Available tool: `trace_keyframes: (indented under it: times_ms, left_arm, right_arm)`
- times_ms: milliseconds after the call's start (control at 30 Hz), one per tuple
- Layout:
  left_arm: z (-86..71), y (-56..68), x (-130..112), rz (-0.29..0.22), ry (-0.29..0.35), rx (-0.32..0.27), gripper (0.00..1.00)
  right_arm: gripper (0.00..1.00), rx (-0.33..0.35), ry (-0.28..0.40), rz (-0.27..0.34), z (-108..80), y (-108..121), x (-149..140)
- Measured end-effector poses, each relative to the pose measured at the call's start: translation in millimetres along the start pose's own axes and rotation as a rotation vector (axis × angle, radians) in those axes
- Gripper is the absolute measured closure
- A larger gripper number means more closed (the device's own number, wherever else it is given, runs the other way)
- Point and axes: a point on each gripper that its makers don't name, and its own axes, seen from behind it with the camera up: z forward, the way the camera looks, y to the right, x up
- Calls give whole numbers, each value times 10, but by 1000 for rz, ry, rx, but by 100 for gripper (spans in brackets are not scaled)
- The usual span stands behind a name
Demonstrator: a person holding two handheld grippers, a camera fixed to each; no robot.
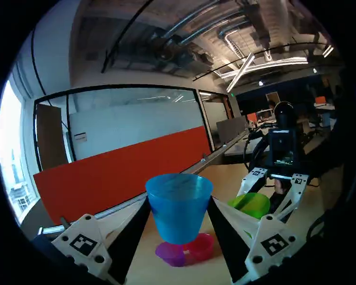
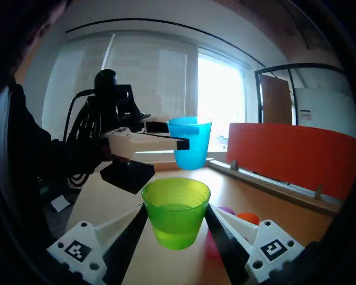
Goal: Pour water
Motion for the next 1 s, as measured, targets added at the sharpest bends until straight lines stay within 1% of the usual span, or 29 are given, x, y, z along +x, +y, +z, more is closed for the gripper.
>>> trace_keyframes:
  times_ms: [100, 200, 300, 367, 500, 600, 733, 867, 1000]
  left_arm:
    - [-7, -44, -3, -34, 1, 3, 17]
    - [-12, -54, -23, -54, -2, 0, 17]
    - [-12, -46, -53, -75, -6, -4, 17]
    - [-8, -19, -61, -99, -6, -14, 17]
    - [21, 40, -39, -164, -1, -39, 17]
    - [39, 48, -1, -213, 8, -49, 17]
    - [50, 50, 17, -260, 13, -56, 17]
    - [54, 61, 28, -290, 15, -62, 17]
    - [51, 59, 10, -298, 6, -62, 17]
  right_arm:
    - [14, 1, 1, -2, 1, -4, 7]
    - [14, 1, 1, -3, 6, -3, 14]
    - [14, 1, 2, -3, 16, -2, 20]
    - [14, 2, 2, -4, 20, -5, 22]
    - [14, 2, 4, -7, 25, -12, 26]
    - [14, 3, 5, -8, 24, -12, 29]
    - [14, 3, 6, -9, 19, -9, 34]
    - [14, 2, 7, -9, 17, -10, 44]
    - [14, 3, 6, -10, 17, -15, 44]
